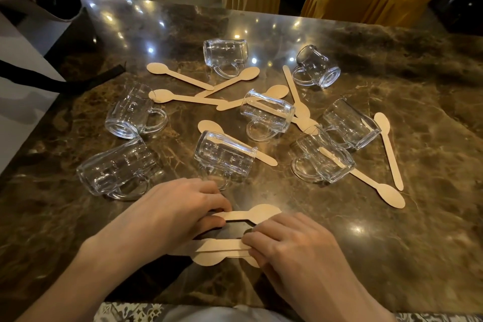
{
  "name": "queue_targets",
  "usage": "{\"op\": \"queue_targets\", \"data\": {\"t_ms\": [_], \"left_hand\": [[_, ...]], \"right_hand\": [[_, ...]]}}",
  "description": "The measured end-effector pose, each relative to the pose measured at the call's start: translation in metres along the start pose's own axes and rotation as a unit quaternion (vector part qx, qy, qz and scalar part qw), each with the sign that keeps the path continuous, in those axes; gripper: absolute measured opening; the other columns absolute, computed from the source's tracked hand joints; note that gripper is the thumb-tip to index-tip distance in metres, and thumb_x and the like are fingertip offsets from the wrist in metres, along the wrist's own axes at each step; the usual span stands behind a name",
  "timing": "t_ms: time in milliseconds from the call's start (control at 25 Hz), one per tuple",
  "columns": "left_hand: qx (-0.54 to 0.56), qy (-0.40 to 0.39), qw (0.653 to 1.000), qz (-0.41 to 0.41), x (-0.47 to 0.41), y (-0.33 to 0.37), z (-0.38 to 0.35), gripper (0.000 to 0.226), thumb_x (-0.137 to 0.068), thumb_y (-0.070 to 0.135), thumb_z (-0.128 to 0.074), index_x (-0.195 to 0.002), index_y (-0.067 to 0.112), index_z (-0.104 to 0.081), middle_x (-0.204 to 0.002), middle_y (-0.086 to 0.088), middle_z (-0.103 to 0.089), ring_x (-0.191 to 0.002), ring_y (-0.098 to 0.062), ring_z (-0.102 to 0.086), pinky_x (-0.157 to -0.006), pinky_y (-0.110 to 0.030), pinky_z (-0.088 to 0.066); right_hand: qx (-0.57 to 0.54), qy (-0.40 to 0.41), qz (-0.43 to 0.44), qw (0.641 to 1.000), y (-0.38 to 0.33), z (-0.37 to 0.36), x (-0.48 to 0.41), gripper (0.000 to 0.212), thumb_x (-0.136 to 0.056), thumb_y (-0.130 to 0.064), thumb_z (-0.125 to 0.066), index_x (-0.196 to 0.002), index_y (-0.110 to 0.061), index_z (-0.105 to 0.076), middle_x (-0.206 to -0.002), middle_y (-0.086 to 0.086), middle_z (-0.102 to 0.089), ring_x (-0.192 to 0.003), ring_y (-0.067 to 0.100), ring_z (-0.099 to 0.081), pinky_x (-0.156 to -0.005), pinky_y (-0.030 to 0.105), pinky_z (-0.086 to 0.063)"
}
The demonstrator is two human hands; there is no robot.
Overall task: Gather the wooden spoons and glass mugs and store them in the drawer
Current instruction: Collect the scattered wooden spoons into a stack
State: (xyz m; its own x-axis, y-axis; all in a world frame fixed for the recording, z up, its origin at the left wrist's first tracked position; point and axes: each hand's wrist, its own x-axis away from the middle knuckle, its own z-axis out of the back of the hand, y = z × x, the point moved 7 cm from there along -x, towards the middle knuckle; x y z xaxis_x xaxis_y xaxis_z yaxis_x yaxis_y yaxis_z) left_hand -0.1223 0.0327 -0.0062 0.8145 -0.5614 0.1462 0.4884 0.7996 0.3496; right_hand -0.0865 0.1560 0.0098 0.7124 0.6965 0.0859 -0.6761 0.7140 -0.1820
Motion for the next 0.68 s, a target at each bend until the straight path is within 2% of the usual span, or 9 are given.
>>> {"op": "queue_targets", "data": {"t_ms": [120, 280, 400, 480, 600, 680], "left_hand": [[-0.01, -0.006, 1.0, -0.018, -0.001, 0.004, -0.001, 0.019, -0.085, 0.045, -0.053, -0.098, 0.04, -0.066, -0.091, 0.02, -0.062, -0.08, -0.002, -0.063, -0.059, -0.018, -0.051], [0.0, -0.03, 0.999, -0.015, -0.001, -0.006, -0.012, 0.03, -0.086, 0.051, -0.051, -0.114, 0.045, -0.055, -0.105, 0.022, -0.056, -0.093, 0.0, -0.056, -0.071, -0.019, -0.046], [0.016, -0.011, 1.0, -0.017, 0.001, -0.01, -0.008, 0.037, -0.086, 0.061, -0.032, -0.116, 0.047, -0.05, -0.104, 0.024, -0.055, -0.093, 0.002, -0.055, -0.069, -0.014, -0.043], [0.024, -0.009, 1.0, -0.011, 0.002, -0.011, -0.003, 0.042, -0.086, 0.063, -0.026, -0.116, 0.047, -0.049, -0.102, 0.027, -0.055, -0.092, 0.006, -0.054, -0.067, -0.008, -0.037], [0.032, -0.001, 0.999, -0.024, 0.002, -0.012, 0.009, 0.038, -0.088, 0.061, -0.028, -0.115, 0.046, -0.049, -0.1, 0.027, -0.055, -0.089, 0.007, -0.054, -0.068, -0.01, -0.044], [0.045, 0.01, 0.999, -0.02, -0.001, -0.016, 0.021, 0.041, -0.086, 0.064, -0.026, -0.116, 0.047, -0.048, -0.102, 0.028, -0.054, -0.092, 0.008, -0.052, -0.073, -0.013, -0.048]], "right_hand": [[0.01, 0.001, -0.007, 1.0, 0.002, -0.003, 0.0, 0.016, -0.059, -0.037, -0.082, -0.066, -0.034, -0.069, -0.067, -0.019, -0.064, -0.062, 0.003, -0.061, -0.055, 0.016, -0.045], [0.012, 0.019, -0.009, 1.0, 0.006, 0.001, -0.001, 0.01, -0.064, -0.038, -0.076, -0.069, -0.033, -0.069, -0.069, -0.018, -0.064, -0.061, 0.005, -0.061, -0.052, 0.017, -0.046], [0.015, 0.034, -0.018, 0.999, 0.013, 0.01, -0.006, 0.004, -0.071, -0.034, -0.069, -0.074, -0.032, -0.068, -0.07, -0.017, -0.064, -0.062, 0.007, -0.06, -0.052, 0.021, -0.047], [0.018, 0.042, -0.025, 0.999, 0.017, 0.018, -0.014, 0.006, -0.074, -0.034, -0.069, -0.08, -0.033, -0.069, -0.073, -0.017, -0.065, -0.064, 0.009, -0.061, -0.054, 0.023, -0.049], [-0.012, 0.043, -0.052, 0.998, 0.028, 0.031, -0.029, 0.009, -0.084, -0.035, -0.063, -0.09, -0.032, -0.069, -0.081, -0.014, -0.068, -0.074, 0.012, -0.064, -0.063, 0.03, -0.053], [-0.03, 0.073, -0.057, 0.995, 0.032, 0.043, -0.038, 0.01, -0.082, -0.032, -0.066, -0.091, -0.031, -0.07, -0.081, -0.012, -0.07, -0.072, 0.014, -0.066, -0.059, 0.033, -0.055]]}}
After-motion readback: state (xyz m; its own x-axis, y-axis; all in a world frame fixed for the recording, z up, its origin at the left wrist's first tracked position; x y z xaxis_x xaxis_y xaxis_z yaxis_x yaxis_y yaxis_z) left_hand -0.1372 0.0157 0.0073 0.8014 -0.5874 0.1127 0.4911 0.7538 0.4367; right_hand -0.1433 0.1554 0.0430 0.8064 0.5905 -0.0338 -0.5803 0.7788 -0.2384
